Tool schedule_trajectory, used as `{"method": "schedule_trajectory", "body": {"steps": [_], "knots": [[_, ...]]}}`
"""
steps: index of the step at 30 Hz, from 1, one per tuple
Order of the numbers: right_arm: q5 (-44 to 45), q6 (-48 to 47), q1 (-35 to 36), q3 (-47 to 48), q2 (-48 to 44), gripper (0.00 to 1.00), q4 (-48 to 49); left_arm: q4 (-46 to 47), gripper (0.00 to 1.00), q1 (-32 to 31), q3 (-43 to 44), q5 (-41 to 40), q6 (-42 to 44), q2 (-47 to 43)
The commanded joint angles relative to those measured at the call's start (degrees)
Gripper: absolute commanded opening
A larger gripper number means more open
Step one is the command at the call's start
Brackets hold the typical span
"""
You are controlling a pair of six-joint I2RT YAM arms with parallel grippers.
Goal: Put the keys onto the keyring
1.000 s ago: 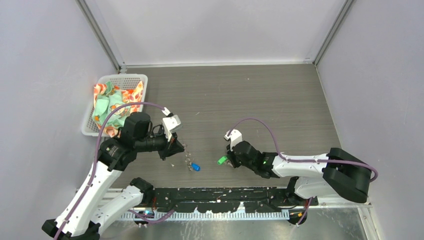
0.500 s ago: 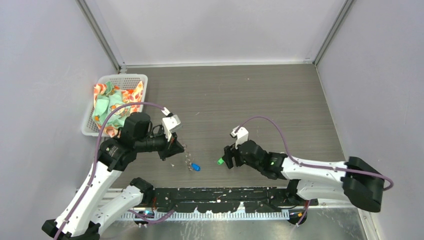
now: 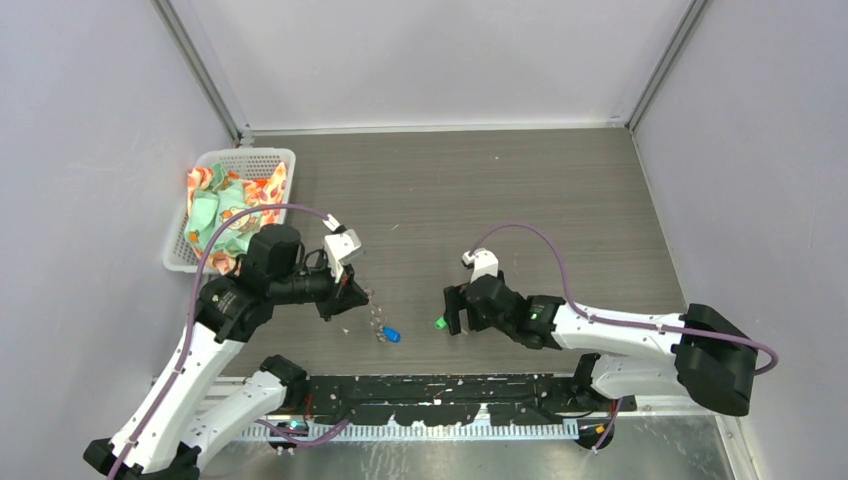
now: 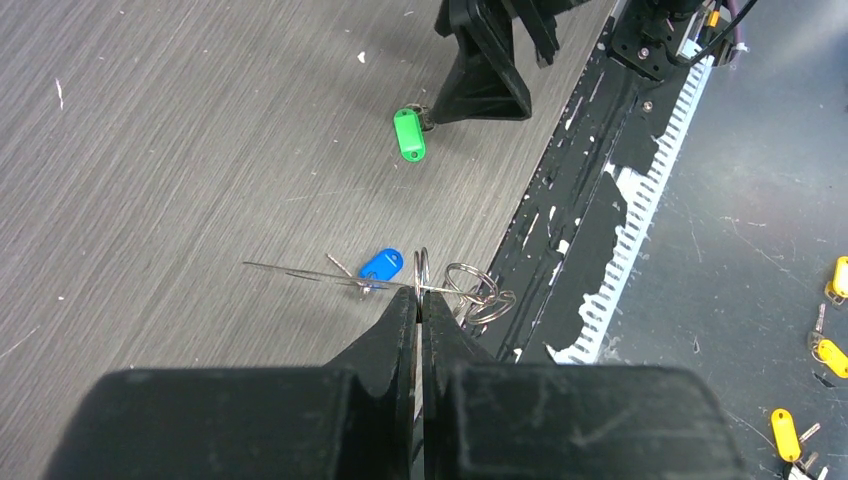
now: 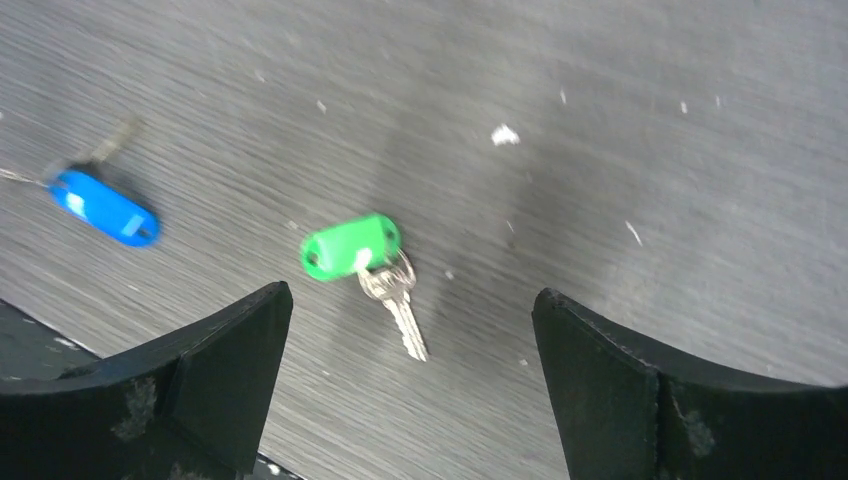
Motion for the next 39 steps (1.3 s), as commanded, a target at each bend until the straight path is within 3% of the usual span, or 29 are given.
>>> {"method": "schedule_trajectory", "body": {"steps": [1, 2, 5, 12, 19, 29, 39], "knots": [[4.8, 1.3, 1.1, -2.0, -3.1, 0.94, 4.2, 0.9, 0.01, 0.2, 3.2, 0.4, -0.8, 0.0], [5.3, 1.2, 1.1, -2.1, -3.6, 0.91, 4.3, 0.7, 0.01, 0.2, 3.3, 0.3, -0.6, -0.1], [3.3, 0.3, 1.2, -2.3, -2.3, 0.70, 5.5, 0.7, 0.00, 0.2, 3.1, 0.2, -0.5, -0.3], [1.0, -0.1, 2.9, -1.3, 8.6, 0.50, 8.4, 0.9, 0.00, 0.2, 3.0, 0.2, -0.7, -0.1], [2.4, -0.8, 2.9, -0.2, 11.0, 0.46, 11.6, 0.6, 0.00, 0.2, 3.1, 0.1, -0.5, -0.3], [3.3, -0.6, 2.9, -0.1, 12.3, 0.30, 12.2, 0.7, 0.01, 0.2, 3.1, 0.3, -0.7, -0.1], [5.1, -0.9, 2.9, -0.3, 13.2, 0.26, 12.2, 0.7, 0.01, 0.2, 3.2, 0.6, -1.3, -0.4]]}}
